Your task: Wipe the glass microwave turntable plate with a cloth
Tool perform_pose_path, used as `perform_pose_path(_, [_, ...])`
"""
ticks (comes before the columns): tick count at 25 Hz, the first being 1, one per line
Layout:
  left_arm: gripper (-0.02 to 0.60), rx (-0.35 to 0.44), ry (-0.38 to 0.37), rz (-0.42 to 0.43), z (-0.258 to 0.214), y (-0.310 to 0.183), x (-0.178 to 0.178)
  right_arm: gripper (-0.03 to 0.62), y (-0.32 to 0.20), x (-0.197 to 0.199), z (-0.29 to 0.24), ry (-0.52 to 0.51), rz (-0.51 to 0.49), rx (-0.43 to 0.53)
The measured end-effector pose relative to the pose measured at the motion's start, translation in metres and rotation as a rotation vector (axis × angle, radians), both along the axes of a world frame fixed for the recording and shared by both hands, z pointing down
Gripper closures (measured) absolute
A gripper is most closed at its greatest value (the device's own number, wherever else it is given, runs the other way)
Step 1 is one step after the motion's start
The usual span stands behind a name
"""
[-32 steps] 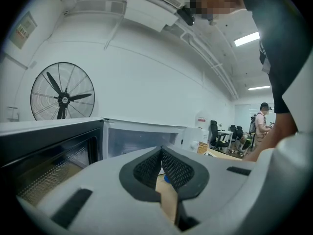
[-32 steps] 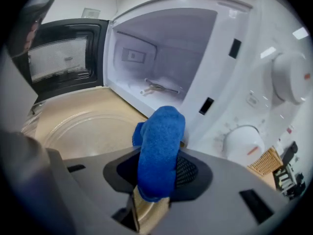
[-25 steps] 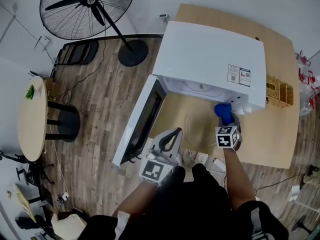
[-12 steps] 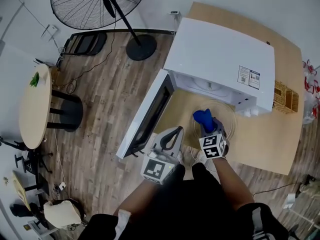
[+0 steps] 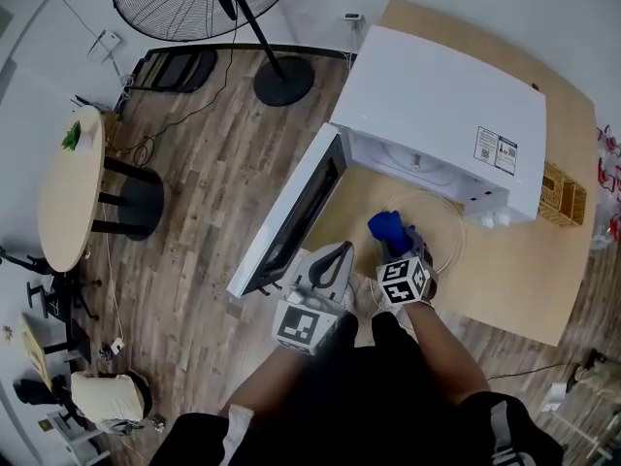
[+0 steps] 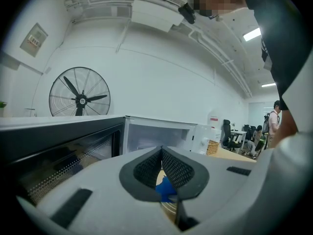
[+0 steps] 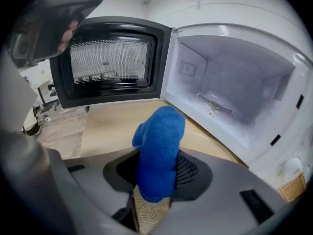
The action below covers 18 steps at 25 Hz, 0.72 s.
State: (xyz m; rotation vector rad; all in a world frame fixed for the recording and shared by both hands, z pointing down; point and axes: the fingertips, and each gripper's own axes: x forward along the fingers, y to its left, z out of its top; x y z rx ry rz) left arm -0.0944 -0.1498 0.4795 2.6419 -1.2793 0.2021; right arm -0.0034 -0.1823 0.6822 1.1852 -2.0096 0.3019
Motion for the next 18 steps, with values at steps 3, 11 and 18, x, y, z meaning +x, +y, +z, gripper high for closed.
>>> perform_pose_path(3, [0.577,-0.010,0.000,0.008,0.001,0.002,0.003,0.456,0.001,0.013,0.001,0.017,0.016,0.006])
perform_pose_path(11, [0.575,-0.005,0.006,0.057,-0.001,0.001,0.018,0.454,-0.002,0.068,0.000,0.088,0.111,0.032])
perform_pose_path(18, [0.577,-0.018,0.011,0.106,-0.001,0.004,0.037,0.454,0.010,0.133,0.000,0.161,0.215,0.031])
